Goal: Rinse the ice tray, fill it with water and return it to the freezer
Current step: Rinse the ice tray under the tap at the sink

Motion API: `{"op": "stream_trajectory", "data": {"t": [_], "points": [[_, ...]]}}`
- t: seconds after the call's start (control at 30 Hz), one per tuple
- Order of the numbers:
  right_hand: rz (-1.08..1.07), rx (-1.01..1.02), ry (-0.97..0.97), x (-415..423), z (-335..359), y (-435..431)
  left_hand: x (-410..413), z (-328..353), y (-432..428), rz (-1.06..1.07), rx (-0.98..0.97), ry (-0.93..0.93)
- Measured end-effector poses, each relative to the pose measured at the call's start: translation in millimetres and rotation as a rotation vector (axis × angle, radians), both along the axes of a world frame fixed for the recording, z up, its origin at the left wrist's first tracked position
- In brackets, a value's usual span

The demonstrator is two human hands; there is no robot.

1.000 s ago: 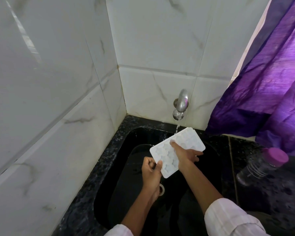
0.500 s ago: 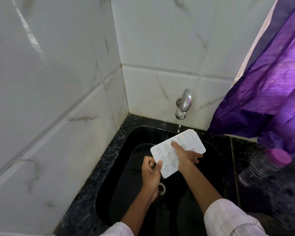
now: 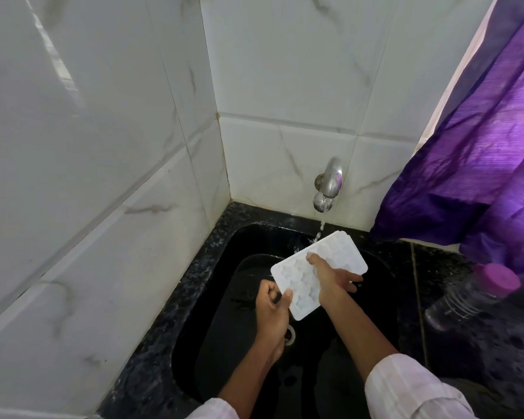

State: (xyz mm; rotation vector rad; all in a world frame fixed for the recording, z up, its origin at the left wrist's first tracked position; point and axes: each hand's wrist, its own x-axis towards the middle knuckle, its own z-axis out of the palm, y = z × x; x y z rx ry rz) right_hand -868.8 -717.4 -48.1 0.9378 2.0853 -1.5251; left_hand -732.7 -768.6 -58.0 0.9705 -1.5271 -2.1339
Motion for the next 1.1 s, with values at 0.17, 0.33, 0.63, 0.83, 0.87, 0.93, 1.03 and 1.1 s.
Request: {"op": "stream_trajectory", "data": {"t": [0.17, 0.33, 0.63, 0.83, 0.87, 0.93, 1.03, 1.1], "points": [[-0.001, 0.009, -0.006, 3, -7, 1, 1, -2, -3, -0.012, -0.018, -0.037], [-0.039, -0.061, 0.030, 7, -10, 4, 1, -4, -4, 0.019, 0.056, -0.067], [-0.200, -0.188, 0.388, 41, -22, 30, 7, -7, -8, 0.027, 0.561, -0.125], [-0.022, -0.048, 0.730, 68, 12, 44, 12, -17, 5, -0.088, 0.933, -0.169], [0.007, -0.028, 0.775, 71, 17, 44, 12, -15, 9, -0.109, 0.962, -0.167], [0.066, 0.009, 0.853, 76, 24, 46, 10, -14, 15, -0.144, 1.008, -0.159], [0.153, 0.052, 0.941, 80, 31, 47, 7, -14, 22, -0.218, 1.033, -0.163], [0.196, 0.066, 0.972, 81, 33, 48, 6, -14, 24, -0.275, 1.024, -0.187]]}}
